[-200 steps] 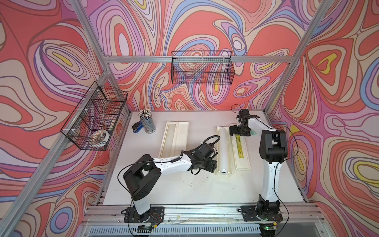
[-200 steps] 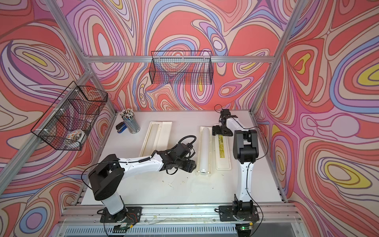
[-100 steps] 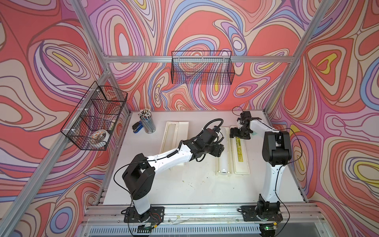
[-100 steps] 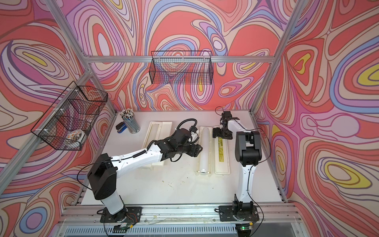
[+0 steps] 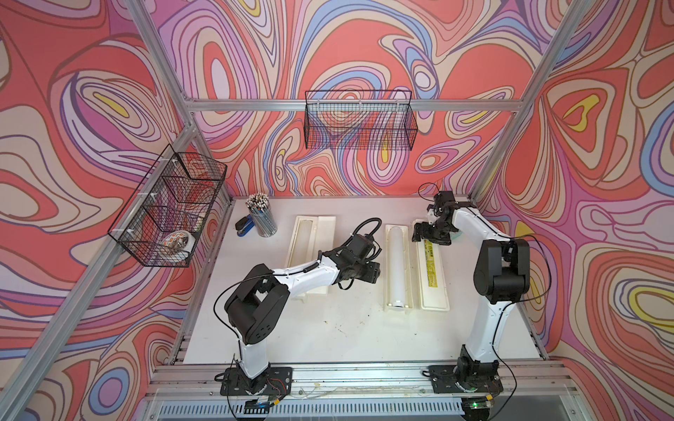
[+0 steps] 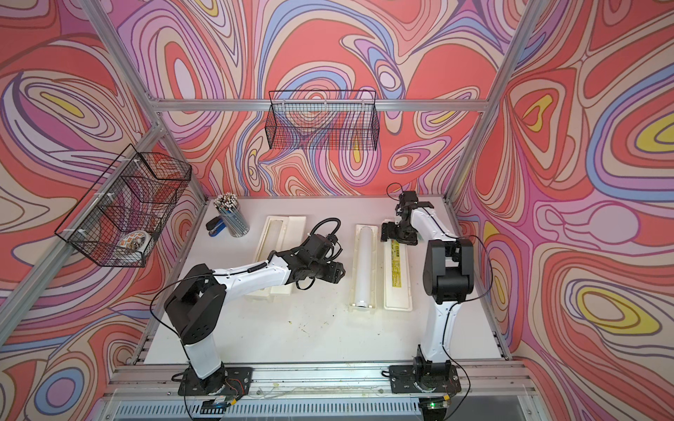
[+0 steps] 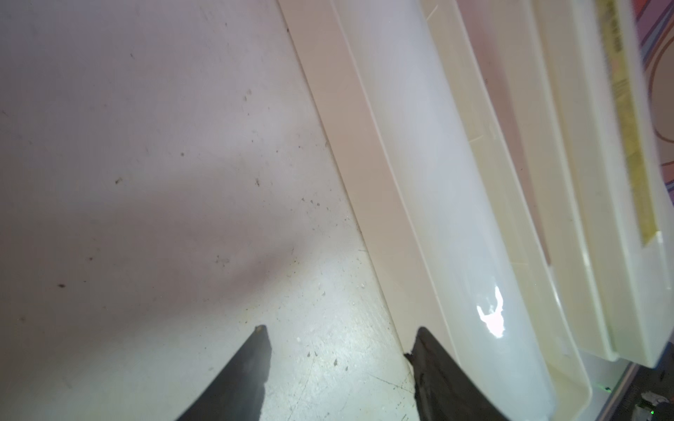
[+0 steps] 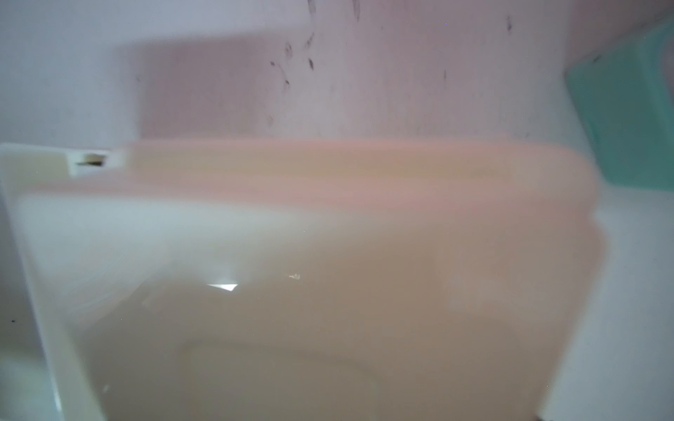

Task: Put plastic wrap rolls into dispensers
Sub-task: Close the lid on the plastic wrap cutting box.

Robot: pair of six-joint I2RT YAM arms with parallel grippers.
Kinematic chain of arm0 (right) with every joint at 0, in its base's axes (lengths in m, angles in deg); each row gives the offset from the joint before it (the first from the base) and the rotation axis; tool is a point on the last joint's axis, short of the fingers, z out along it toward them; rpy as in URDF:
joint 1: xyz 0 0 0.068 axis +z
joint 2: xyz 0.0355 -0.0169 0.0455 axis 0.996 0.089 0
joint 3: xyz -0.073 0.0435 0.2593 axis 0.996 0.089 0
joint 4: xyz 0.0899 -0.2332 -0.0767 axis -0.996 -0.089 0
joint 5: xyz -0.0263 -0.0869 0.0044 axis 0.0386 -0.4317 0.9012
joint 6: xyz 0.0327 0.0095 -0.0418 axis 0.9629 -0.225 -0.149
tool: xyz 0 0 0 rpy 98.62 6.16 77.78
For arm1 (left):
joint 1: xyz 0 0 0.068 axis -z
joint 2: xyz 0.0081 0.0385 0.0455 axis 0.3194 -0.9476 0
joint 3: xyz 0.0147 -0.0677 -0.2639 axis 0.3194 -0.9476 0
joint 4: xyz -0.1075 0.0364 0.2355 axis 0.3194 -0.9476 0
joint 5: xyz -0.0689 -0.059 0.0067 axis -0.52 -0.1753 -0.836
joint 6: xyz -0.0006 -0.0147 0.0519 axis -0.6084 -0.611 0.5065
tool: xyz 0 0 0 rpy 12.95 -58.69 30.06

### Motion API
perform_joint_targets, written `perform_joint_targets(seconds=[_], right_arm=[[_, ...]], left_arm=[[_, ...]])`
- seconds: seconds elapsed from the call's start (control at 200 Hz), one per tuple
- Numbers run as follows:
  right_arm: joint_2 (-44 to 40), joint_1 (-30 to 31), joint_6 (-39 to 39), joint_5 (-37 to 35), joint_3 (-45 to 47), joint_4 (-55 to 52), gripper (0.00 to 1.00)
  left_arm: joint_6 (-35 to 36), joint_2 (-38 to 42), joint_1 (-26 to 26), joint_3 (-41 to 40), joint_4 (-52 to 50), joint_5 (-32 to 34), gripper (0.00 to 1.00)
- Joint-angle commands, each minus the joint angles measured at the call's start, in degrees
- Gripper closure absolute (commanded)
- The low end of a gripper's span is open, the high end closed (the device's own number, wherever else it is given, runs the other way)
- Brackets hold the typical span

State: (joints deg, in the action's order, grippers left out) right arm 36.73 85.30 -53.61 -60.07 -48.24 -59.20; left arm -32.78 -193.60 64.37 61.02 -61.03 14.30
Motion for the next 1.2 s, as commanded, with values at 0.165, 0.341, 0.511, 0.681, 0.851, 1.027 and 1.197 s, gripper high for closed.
perform_joint_targets(seconds=[0.165, 0.341, 0.511, 0.681, 0.851, 1.027, 1.197], right_arm=[[-6.6, 1.62, 9.21, 6.59, -1.57, -3.54, 0.22], [-5.48, 4.86, 12.83, 5.56, -1.2, -1.33, 0.23], [-3.77, 7.75, 13.93, 3.53, -1.99, -1.36, 0.22], [-2.77, 9.43, 13.08, 0.74, -3.28, -3.52, 0.22], [-4.32, 10.51, 10.77, -3.0, -1.3, -2.23, 0.22], [-4.21, 11.2, 9.29, -3.87, -1.4, -0.56, 0.21], [-4.25, 11.76, 9.46, -2.41, 0.92, 3.4, 0.21]], left_arm=[[-3.08, -1.8, 1.16, -4.56, 3.99, -7.88, 0.43], [-2.61, -3.27, 3.51, -4.53, 6.47, -12.07, 0.44], [-2.79, -4.32, 4.75, -3.93, 9.29, -14.84, 0.43], [-2.34, -5.01, 5.78, -2.85, 10.41, -16.36, 0.43], [-0.34, -1.66, 5.42, -4.95, 8.16, -10.27, 0.4], [0.79, 2.97, 4.26, -6.62, 6.38, -4.57, 0.35], [1.15, 6.86, 3.75, -8.49, 6.75, -3.19, 0.3]])
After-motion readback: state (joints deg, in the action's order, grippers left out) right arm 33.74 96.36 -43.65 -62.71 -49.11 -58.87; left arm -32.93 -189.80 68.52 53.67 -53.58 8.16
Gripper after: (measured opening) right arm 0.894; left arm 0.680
